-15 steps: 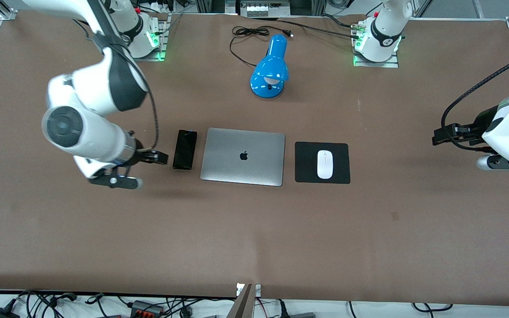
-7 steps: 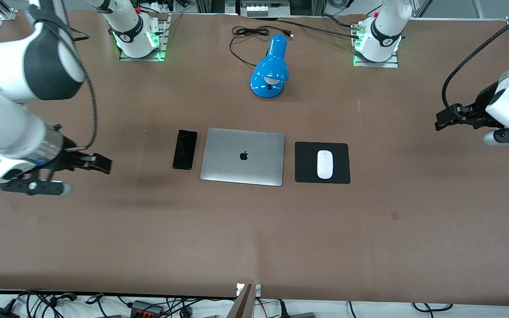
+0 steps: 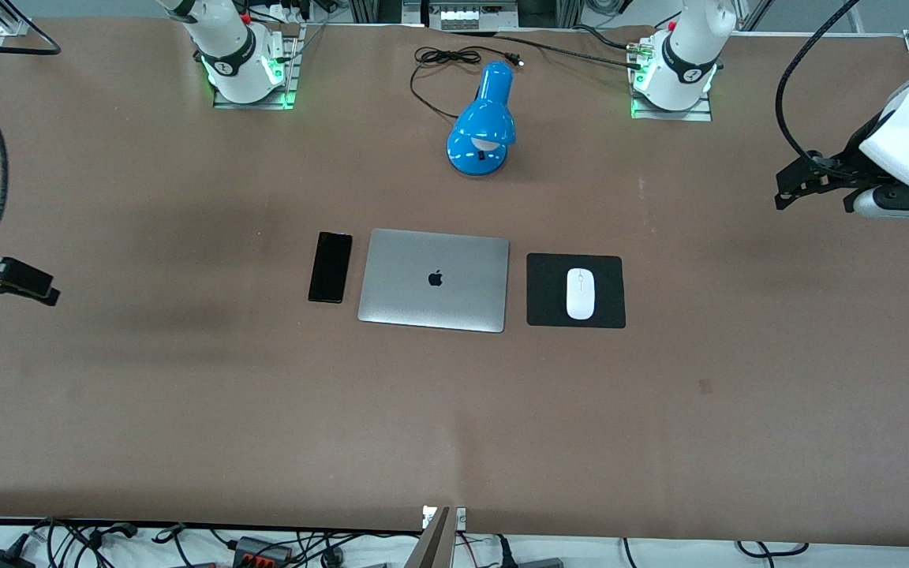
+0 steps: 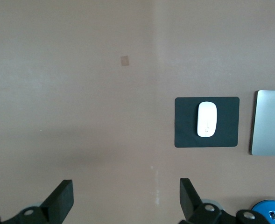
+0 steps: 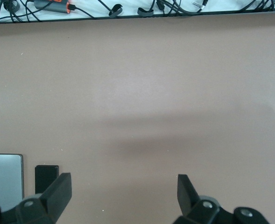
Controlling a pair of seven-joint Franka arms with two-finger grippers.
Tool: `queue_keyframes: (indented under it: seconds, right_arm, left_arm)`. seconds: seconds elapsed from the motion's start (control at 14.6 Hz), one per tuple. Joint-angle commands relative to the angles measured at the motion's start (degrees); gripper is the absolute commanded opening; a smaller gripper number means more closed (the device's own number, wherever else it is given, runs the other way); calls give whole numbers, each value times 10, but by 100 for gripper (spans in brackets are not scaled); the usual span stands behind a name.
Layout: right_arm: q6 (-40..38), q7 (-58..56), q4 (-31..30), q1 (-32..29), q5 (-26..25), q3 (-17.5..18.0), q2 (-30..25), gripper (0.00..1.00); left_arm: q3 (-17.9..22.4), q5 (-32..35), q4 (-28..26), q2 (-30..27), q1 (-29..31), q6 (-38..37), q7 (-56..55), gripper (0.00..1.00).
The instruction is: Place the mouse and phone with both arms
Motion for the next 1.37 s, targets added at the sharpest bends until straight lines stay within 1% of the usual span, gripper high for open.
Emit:
queue_keyframes:
  seconds: [0.0,0.14,0.27,0.41,0.48,0.55,0.68,0.96,1.3]
  right_arm:
    - [-5,-13,-28,1,5,1,-30,100]
    - [-3,-12,-56,3,2,1,-44,100]
    - [27,-13,-122,3,1,1,-82,100]
    - [57,-18,-208,1,-9,1,-130,100]
    - [71,-19,-240,1,-15,0,-148,100]
    - [80,-19,-258,2,-17,0,-162,100]
    - [67,-20,-259,3,-19,2,-176,100]
    - [10,-29,-257,3,-18,6,-203,100]
    - [15,-31,-255,3,-18,7,-214,100]
  left_arm:
    - [11,8,-4,0,-8,-9,11,100]
    - [11,8,3,6,-8,-11,17,100]
    - [12,7,5,9,-8,-11,17,100]
    - [12,7,5,9,-8,-11,16,100]
    - [12,7,6,9,-8,-11,16,100]
    - [11,7,6,9,-8,-11,14,100]
    - [10,7,10,9,-8,-11,12,100]
    - [9,8,13,11,-8,-25,10,100]
    - [10,8,13,13,-8,-25,10,100]
